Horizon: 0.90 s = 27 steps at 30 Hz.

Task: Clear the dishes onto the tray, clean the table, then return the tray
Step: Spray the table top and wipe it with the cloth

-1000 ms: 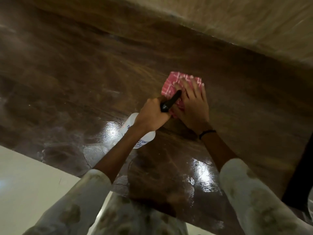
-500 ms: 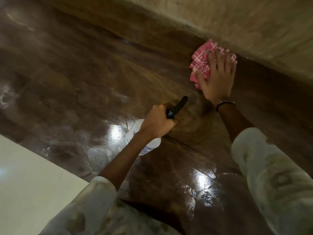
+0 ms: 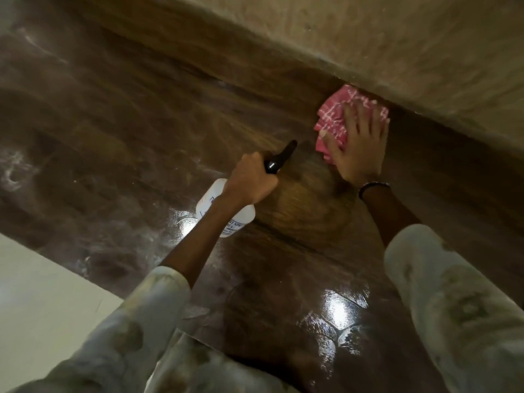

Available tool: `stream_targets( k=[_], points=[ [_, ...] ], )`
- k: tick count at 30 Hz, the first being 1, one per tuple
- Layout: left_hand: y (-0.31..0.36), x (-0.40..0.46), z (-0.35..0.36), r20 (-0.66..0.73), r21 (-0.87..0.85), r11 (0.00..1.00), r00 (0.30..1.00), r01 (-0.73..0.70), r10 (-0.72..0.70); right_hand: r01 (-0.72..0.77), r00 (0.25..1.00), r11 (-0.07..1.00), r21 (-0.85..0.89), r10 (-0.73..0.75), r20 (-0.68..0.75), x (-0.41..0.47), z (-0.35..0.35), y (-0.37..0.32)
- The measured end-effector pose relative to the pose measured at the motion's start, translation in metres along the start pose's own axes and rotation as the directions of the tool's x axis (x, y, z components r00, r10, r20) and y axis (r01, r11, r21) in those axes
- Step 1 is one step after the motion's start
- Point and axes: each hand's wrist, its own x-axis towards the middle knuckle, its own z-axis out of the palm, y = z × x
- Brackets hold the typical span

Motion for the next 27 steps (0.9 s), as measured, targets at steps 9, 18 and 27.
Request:
stream_targets(
  k=[9,18,27],
  points=[
    [0.001,0.022,-0.021,0.010,0.010,0.999,0.999,0.034,-0.034,0.086,0.996,0.996,-0.014,-0.086,0.007,-0.027,0.003,-0.004],
    [-0.014,0.038,-0.063,0.021,0.014,0.997,0.997,0.070,-0.070,-0.164,0.984,0.986,0.025,0.165,-0.069,0.050,0.008,-0.063],
    [-0.033,0.042,-0.110,0.012,0.006,0.999,0.998,0.054,-0.054,0.236,0.971,0.970,-0.054,-0.232,0.064,-0.006,0.020,-0.097]
  ],
)
